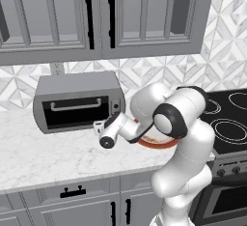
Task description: Pick up the kebab skewer and baguette bread, and place them inside the toaster oven. Close the toaster oven door and start by setting the timer.
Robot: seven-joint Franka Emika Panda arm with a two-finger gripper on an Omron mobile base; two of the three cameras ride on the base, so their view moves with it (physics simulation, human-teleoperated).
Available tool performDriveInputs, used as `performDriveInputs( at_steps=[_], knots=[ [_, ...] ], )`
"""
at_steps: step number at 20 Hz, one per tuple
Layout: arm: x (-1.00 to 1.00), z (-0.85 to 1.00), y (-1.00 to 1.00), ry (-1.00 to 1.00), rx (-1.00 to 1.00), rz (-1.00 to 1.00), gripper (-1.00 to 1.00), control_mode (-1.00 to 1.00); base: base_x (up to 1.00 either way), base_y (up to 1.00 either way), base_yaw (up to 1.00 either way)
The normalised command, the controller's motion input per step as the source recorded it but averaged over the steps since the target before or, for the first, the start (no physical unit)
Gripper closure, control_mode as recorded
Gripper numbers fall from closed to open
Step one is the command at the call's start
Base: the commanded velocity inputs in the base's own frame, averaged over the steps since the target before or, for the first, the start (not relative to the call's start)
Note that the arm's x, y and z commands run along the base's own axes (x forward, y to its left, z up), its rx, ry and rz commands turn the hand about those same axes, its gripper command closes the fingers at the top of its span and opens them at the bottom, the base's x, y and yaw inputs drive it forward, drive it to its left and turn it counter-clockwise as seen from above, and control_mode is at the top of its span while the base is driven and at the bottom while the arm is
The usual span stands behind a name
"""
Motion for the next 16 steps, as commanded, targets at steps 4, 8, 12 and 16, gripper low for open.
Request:
performDriveInputs(
  at_steps=[4, 8, 12, 16],
  knots=[
    [0.01, 0.0, 0.01, 0.0, 0.0, 0.0, -1.0, -1.0, 0.0, 0.0, 0.0],
    [0.01, 0.0, -0.1, 0.0, 0.0, 0.0, -1.0, -1.0, 0.0, 0.0, 0.0],
    [0.0, 0.0, -0.23, 0.0, 0.0, 0.0, -1.0, -1.0, 0.0, 0.0, 0.0],
    [0.0, 0.0, -0.2, 0.0, 0.0, 0.0, -1.0, -1.0, 0.0, 0.0, 0.0]
  ],
)
